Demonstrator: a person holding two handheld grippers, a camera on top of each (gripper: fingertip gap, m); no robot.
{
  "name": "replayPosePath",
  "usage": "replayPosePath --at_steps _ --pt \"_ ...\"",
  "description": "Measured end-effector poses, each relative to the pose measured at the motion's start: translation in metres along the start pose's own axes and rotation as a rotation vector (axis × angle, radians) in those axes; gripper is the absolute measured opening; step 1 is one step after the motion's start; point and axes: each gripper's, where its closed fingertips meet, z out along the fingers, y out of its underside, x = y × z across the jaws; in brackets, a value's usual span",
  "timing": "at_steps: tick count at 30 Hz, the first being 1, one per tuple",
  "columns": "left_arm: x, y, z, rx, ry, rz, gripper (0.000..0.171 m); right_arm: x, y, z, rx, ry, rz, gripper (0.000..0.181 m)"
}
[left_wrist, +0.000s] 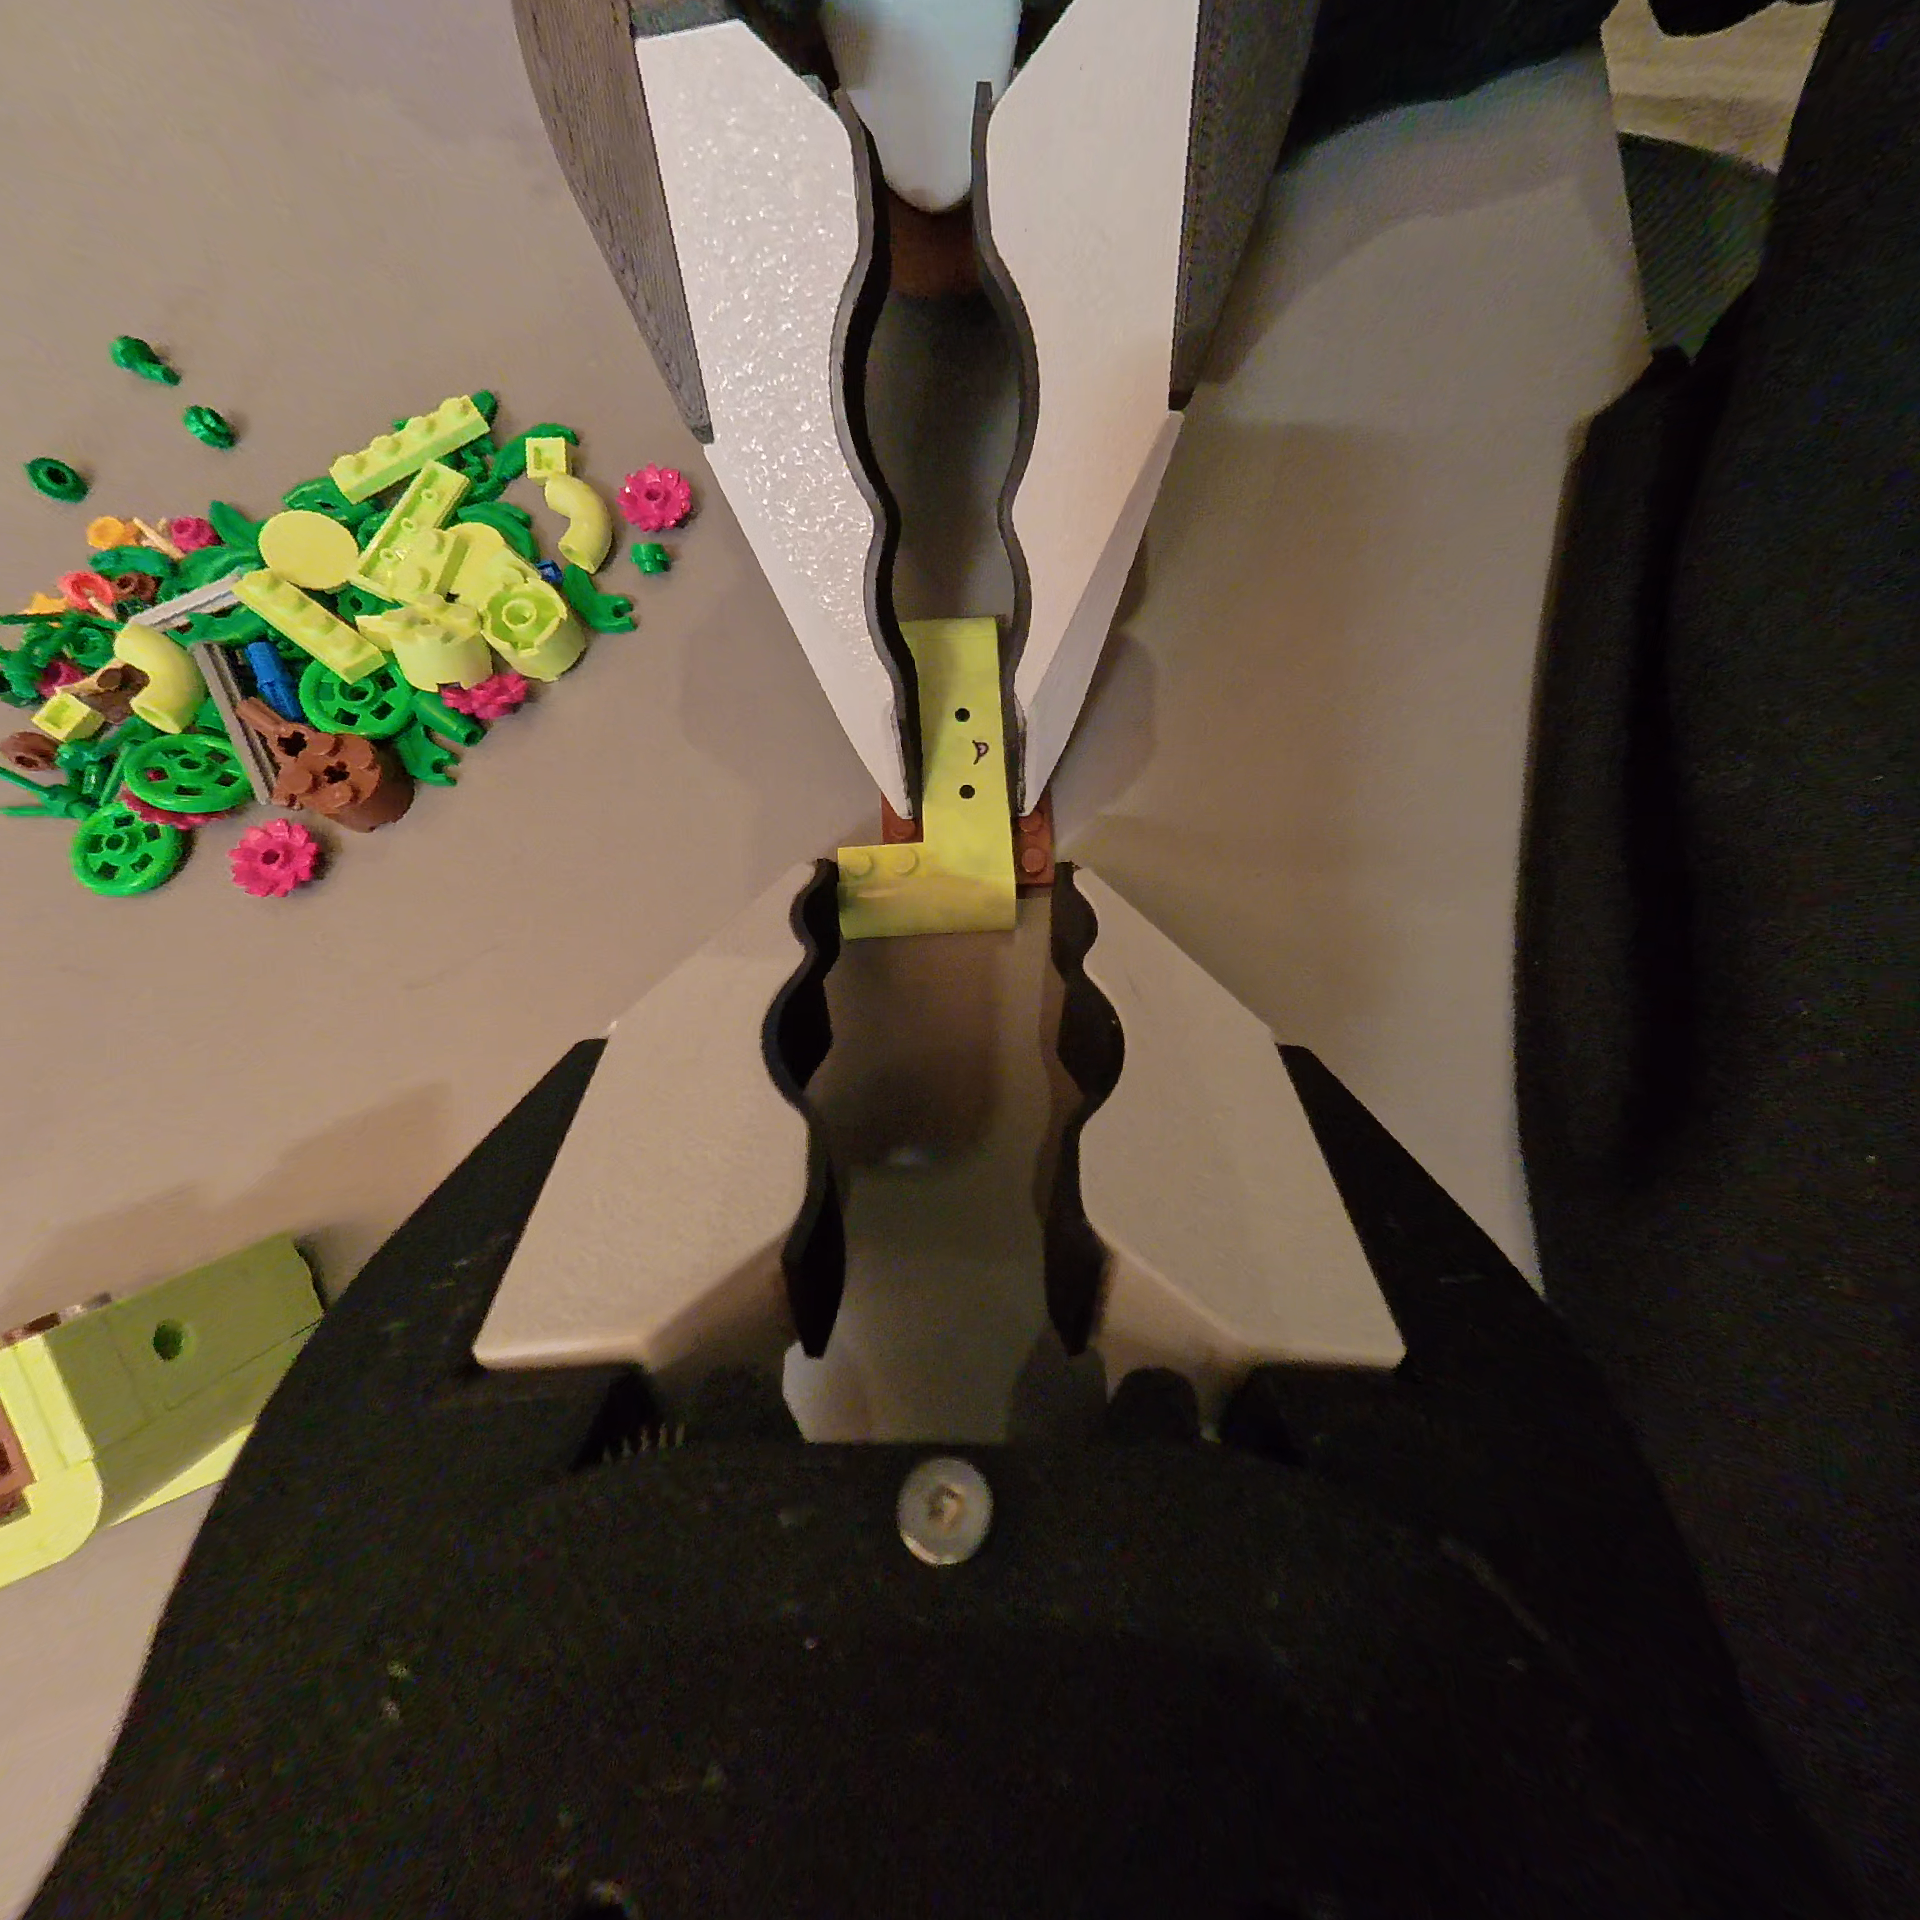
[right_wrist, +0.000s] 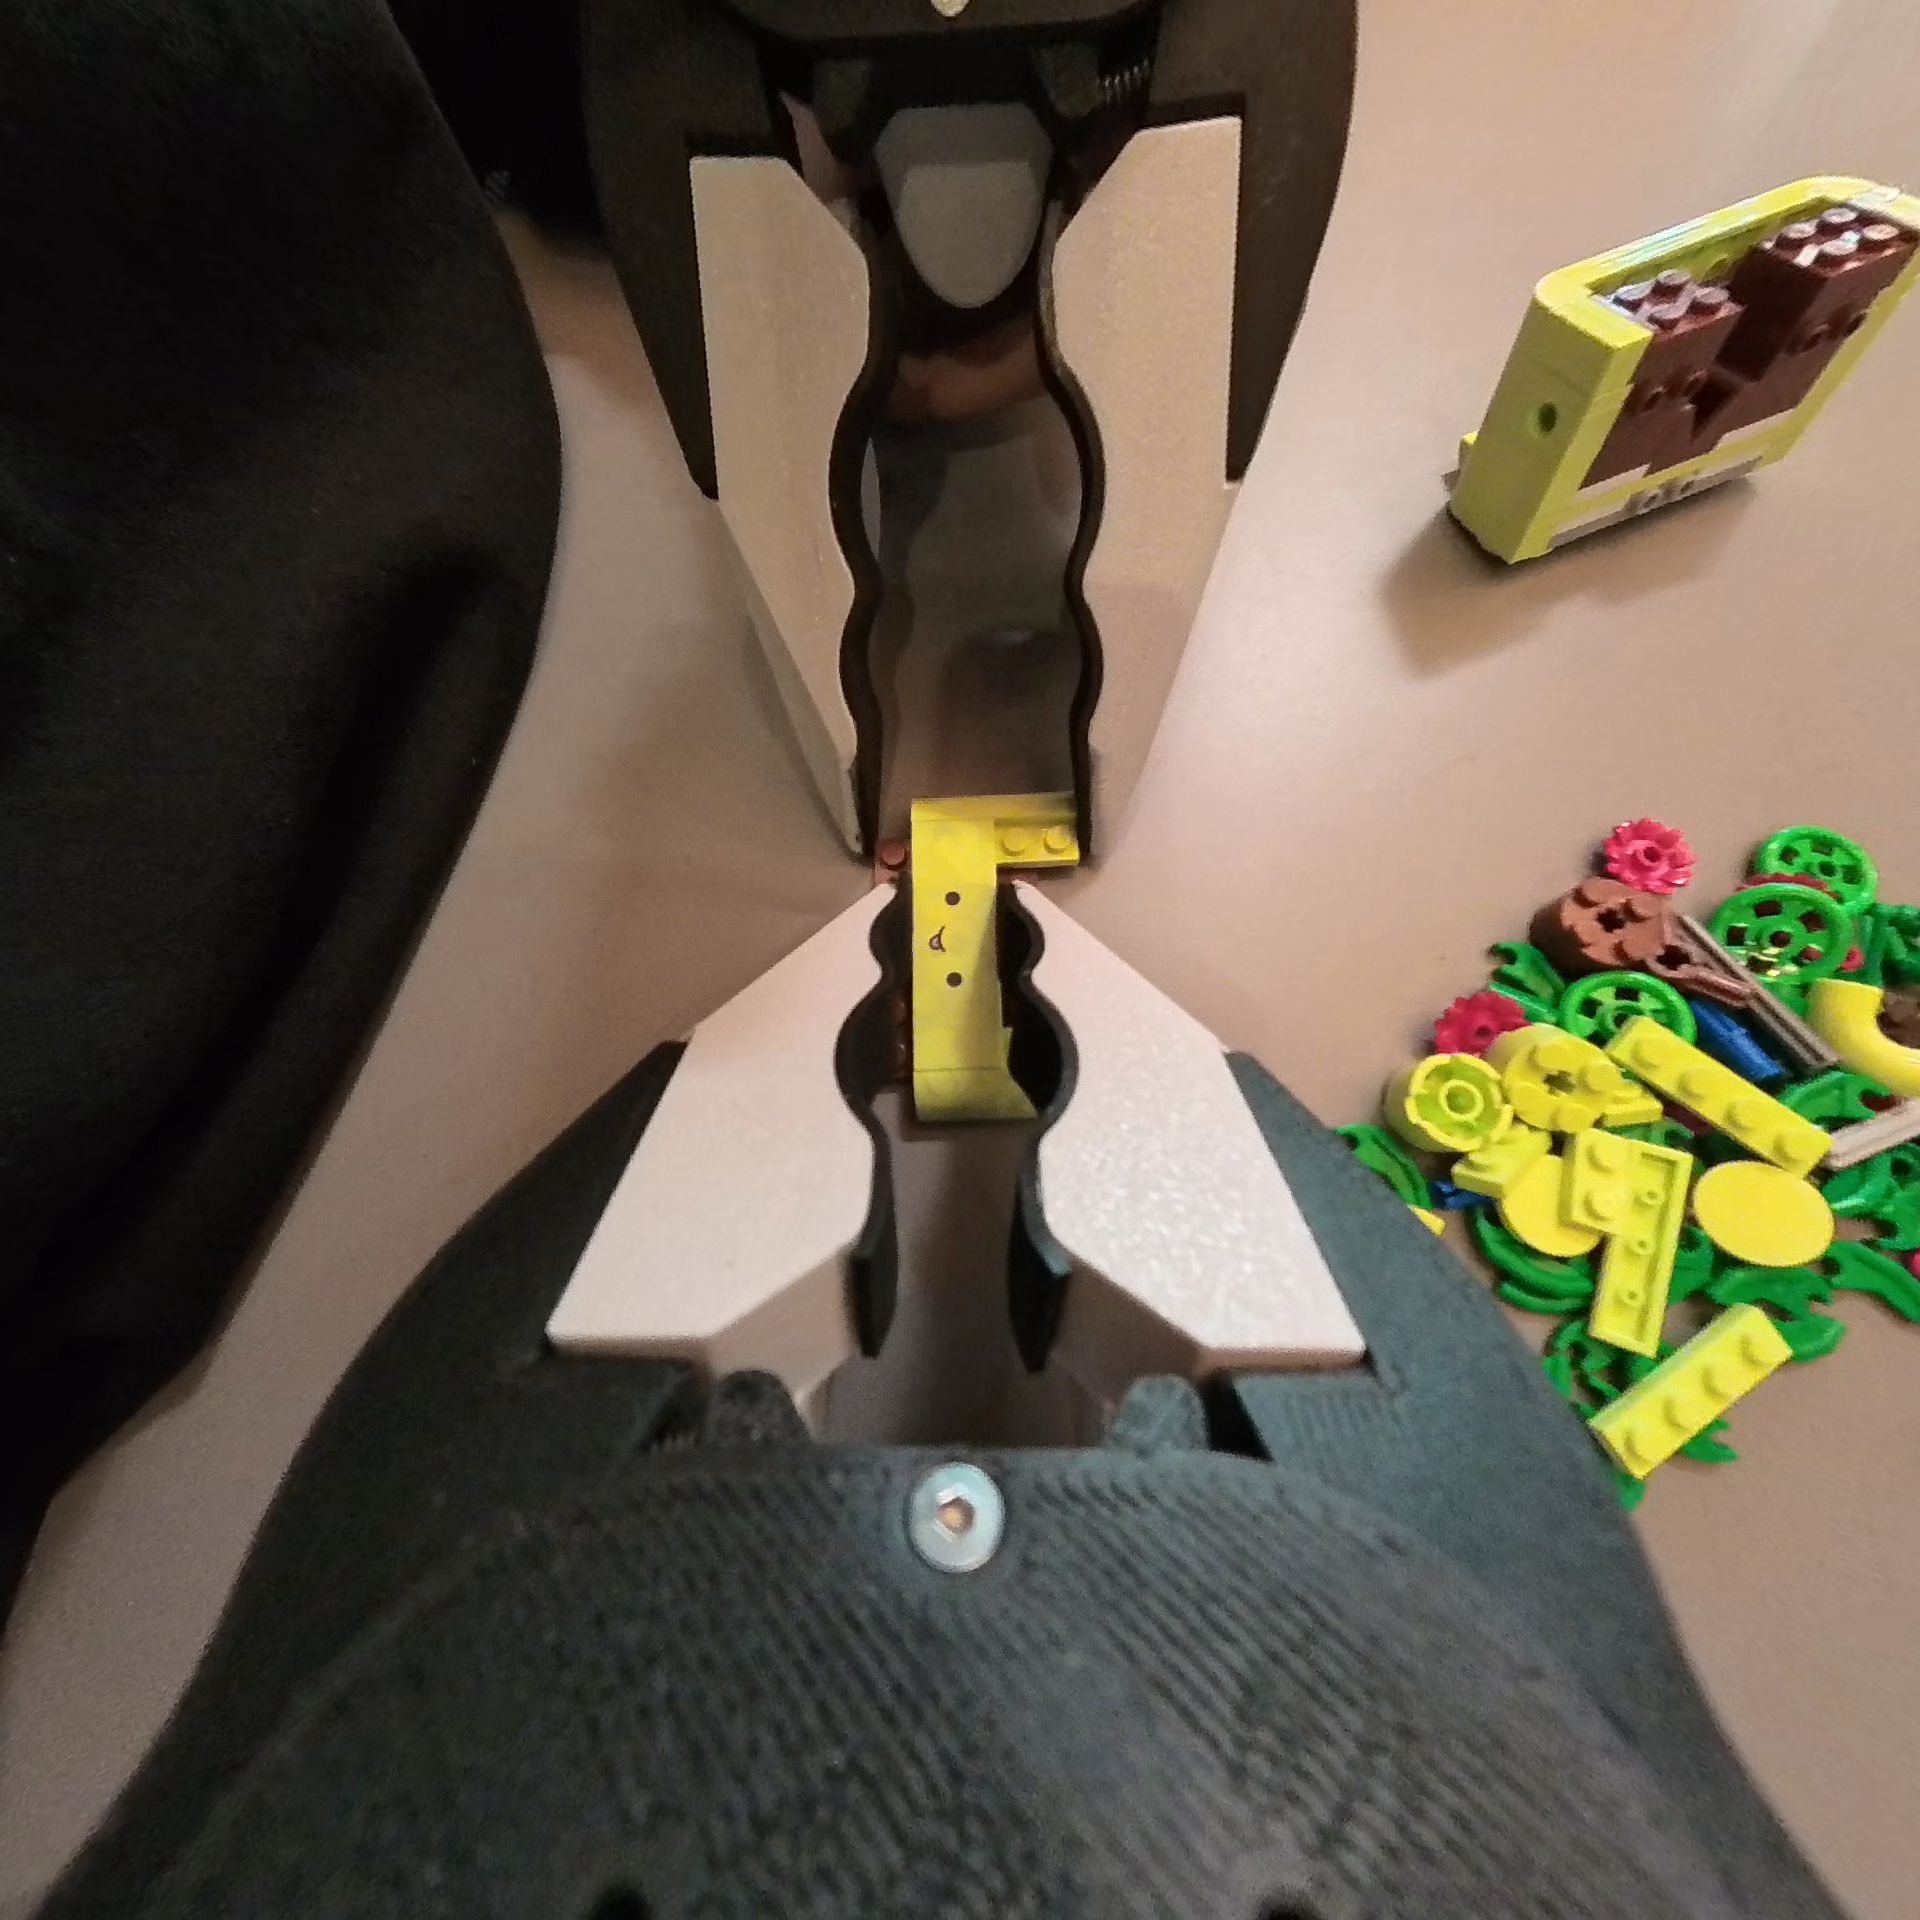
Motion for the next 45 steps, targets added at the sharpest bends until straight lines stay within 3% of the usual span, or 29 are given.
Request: replayPosePath --at_steps 7,12,19,45 --pt "-0.003 -0.011 -0.011 0.103 0.047 -0.073 0.029 0.000 0.000 0.000 0.001 -0.001 -0.002 0.015" --pt "0.001 -0.002 0.000 0.010 0.049 -0.037 0.041 -0.001 0.000 0.000 0.000 -0.007 -0.006 0.014" --pt "0.000 -0.003 -0.001 0.016 0.078 -0.009 0.031 -0.001 0.000 0.000 0.000 -0.019 0.005 0.014" --pt "0.002 0.000 -0.001 0.005 0.096 0.002 0.033 -0.004 -0.005 -0.002 0.033 -0.075 0.027 0.014"
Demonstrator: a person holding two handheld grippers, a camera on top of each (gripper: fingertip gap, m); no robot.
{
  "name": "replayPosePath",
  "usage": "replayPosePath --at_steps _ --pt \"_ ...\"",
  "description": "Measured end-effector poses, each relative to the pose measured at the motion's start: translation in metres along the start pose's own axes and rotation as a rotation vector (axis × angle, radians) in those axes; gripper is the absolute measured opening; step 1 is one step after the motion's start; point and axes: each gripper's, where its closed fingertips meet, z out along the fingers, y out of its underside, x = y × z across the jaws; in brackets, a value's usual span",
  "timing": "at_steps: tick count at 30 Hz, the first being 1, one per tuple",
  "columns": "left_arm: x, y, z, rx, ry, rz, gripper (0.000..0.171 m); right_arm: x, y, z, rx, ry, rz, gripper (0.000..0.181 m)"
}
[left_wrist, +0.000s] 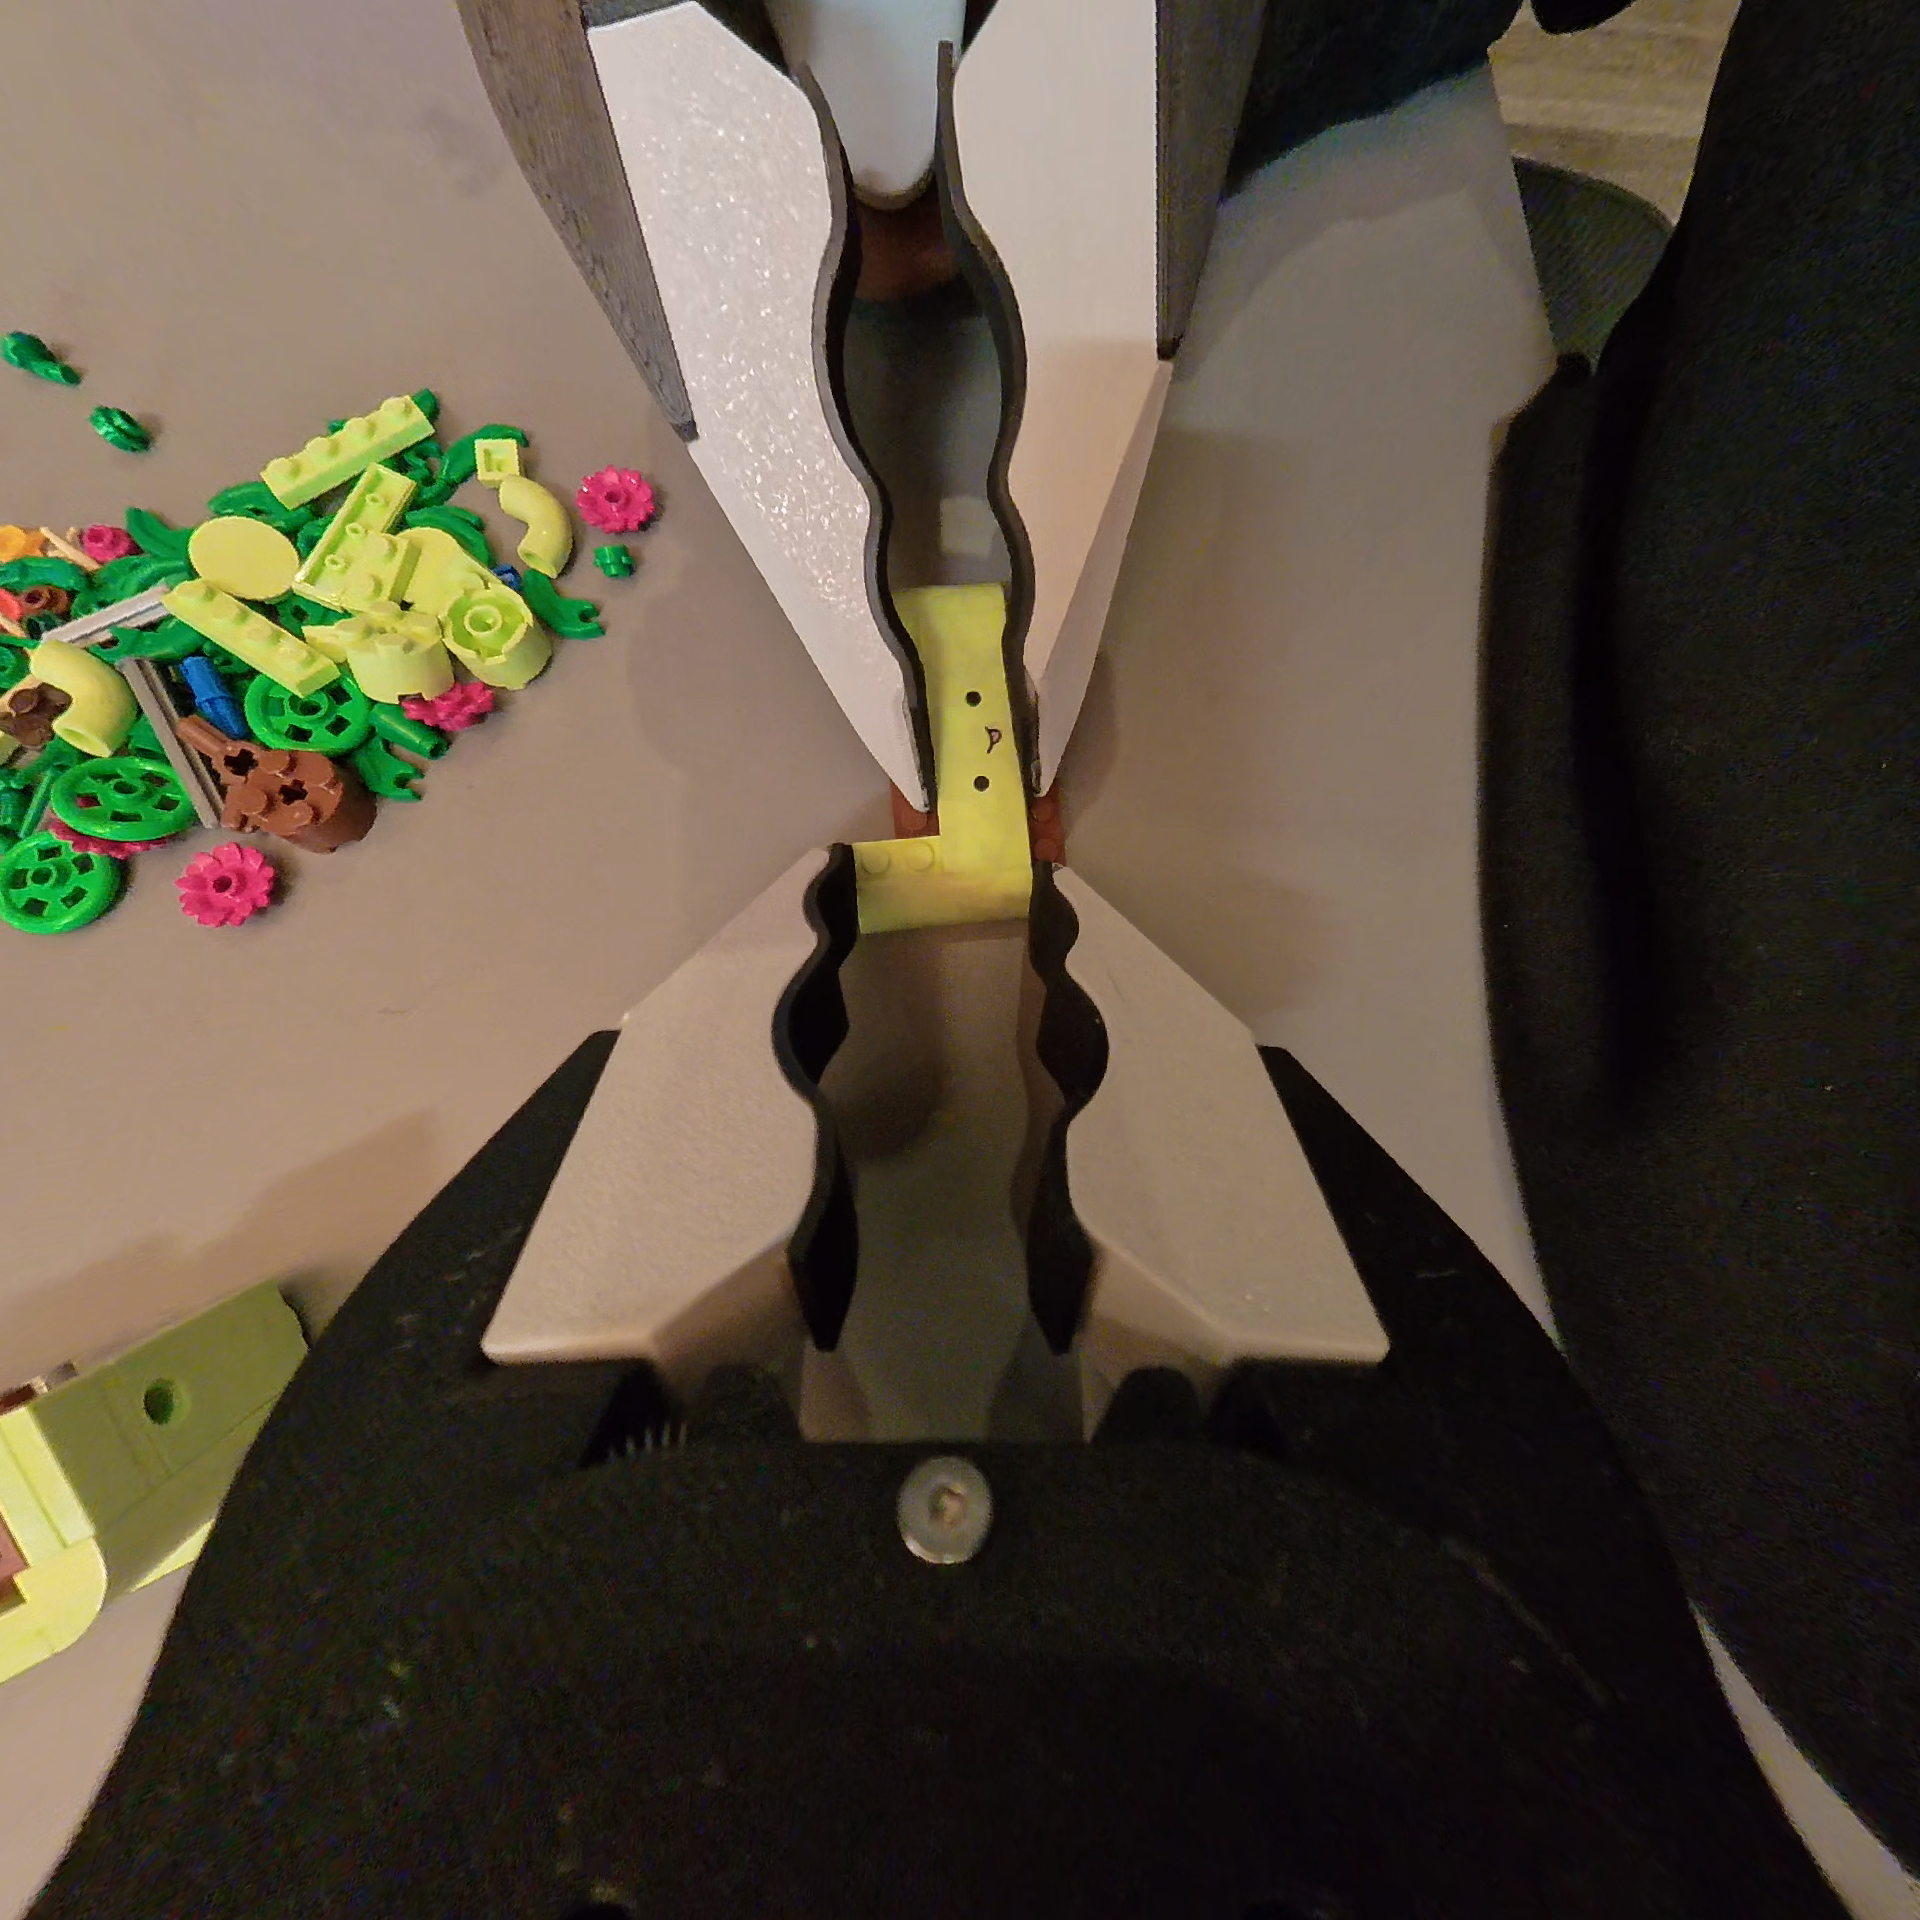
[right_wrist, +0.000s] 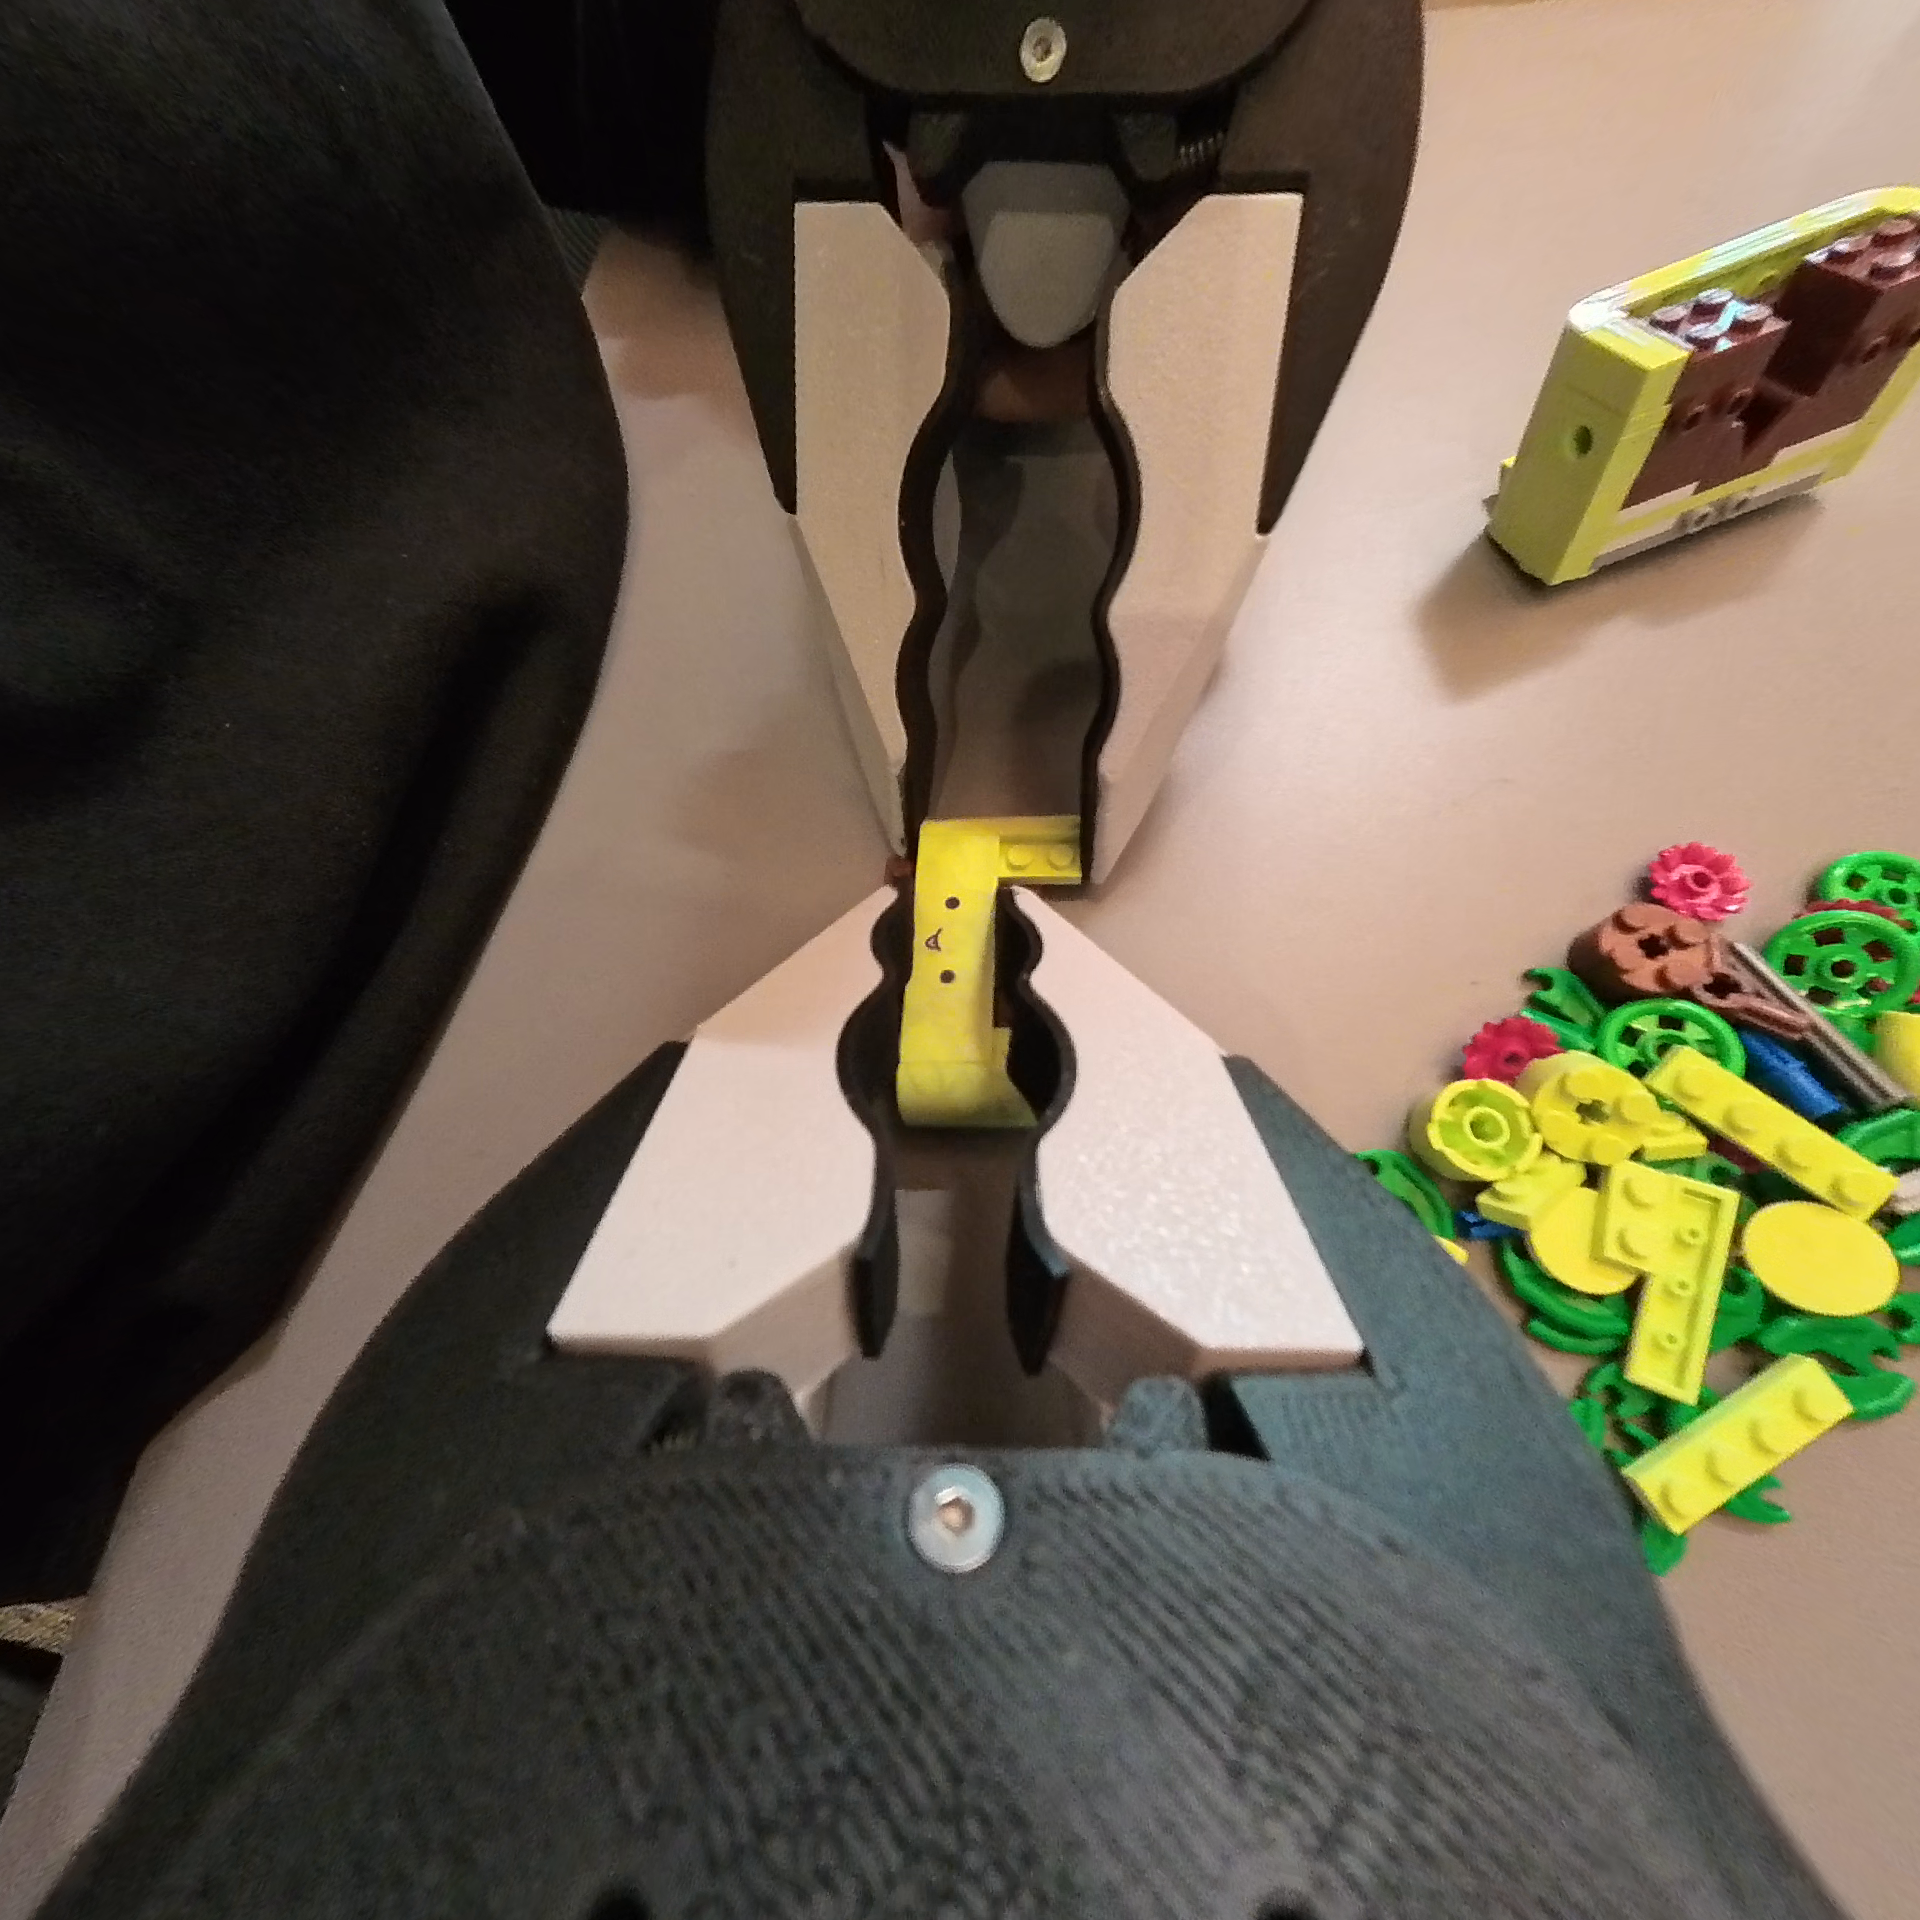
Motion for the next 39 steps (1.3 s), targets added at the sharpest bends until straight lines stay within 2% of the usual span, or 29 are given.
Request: replayPosePath --at_steps 13,14,16,17,18,20,24,34,36,39 --pt "0.000 0.000 0.000 0.000 -0.004 0.004 0.032 -0.001 -0.004 -0.003 0.034 -0.029 0.019 0.013" --pt "0.001 0.000 0.001 -0.001 0.002 0.004 0.032 -0.002 -0.008 -0.005 0.062 -0.033 0.019 0.000" --pt "0.001 0.001 0.002 -0.013 0.001 0.009 0.033 -0.008 -0.034 -0.019 0.239 -0.087 0.045 0.000" --pt "0.001 0.002 0.001 -0.015 -0.001 0.014 0.033 -0.006 -0.029 -0.018 0.213 -0.070 0.042 0.002" --pt "0.001 0.002 0.001 -0.016 -0.002 0.016 0.034 0.002 -0.016 -0.015 0.133 -0.003 0.021 0.011" --pt "0.001 0.002 0.001 -0.014 0.001 0.007 0.033 0.012 -0.006 -0.019 0.099 0.091 -0.008 0.012" --pt "0.001 0.003 -0.001 -0.012 0.012 0.004 0.033 0.013 -0.008 -0.031 0.146 0.083 0.030 0.024" --pt "-0.001 0.005 -0.005 -0.007 0.003 0.012 0.035 0.007 0.015 -0.016 -0.011 0.121 -0.023 0.039" --pt "0.003 -0.003 -0.008 0.046 0.022 0.005 0.039 0.007 0.016 -0.018 -0.008 0.110 -0.008 0.041" --pt "0.011 -0.029 -0.017 0.157 0.063 -0.047 0.045 0.009 0.017 -0.020 -0.007 0.121 -0.007 0.041"
